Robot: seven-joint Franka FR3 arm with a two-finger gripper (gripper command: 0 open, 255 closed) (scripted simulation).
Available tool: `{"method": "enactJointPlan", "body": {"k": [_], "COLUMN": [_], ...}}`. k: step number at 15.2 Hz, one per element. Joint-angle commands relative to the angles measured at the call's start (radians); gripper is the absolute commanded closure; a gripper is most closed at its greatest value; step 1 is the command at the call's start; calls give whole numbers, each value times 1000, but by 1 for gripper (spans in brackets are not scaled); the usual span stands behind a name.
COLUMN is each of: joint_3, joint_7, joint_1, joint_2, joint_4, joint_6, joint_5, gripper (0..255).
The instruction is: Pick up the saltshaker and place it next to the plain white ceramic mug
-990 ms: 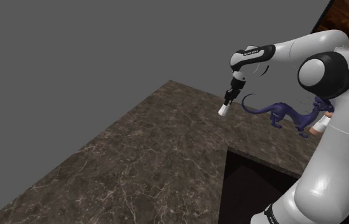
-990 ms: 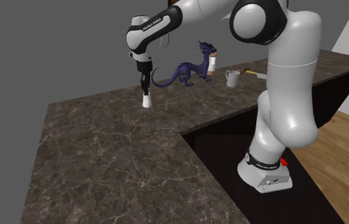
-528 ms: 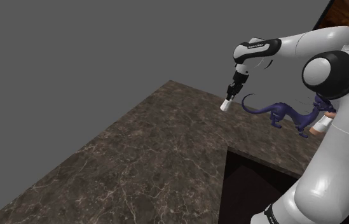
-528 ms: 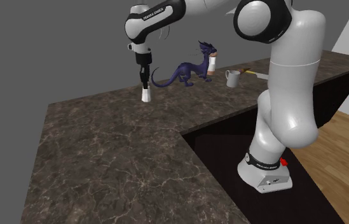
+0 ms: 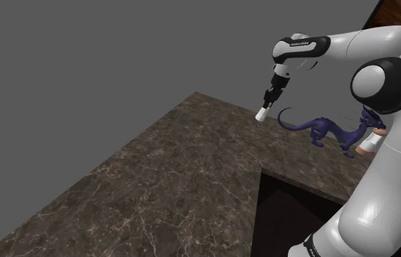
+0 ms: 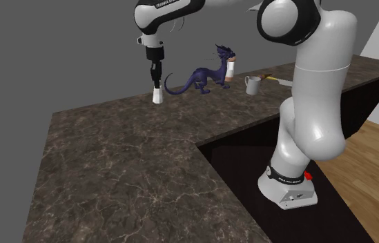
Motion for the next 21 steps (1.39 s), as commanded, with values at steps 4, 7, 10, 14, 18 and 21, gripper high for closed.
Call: {"method": "enactJointPlan", "body": {"k": [4,7,10,14,18,21], "joint_3": [-2,-4,-5,-34,-64,-88], "joint_7": [7,10,12,-37,-89,-131], "joint_1": [-3,-5,-7,-25,-52,-76], "joint_2": [-5,-4,-3,-101,-186,-241], "joint_4": [63,104,135,20,-70,-123], "joint_6": [-67,-107,-136,-111,-96,-91], "joint_5": [-5,-6,-6,-55,-103,-137], "gripper": [255,255,255,255,255,255]}}
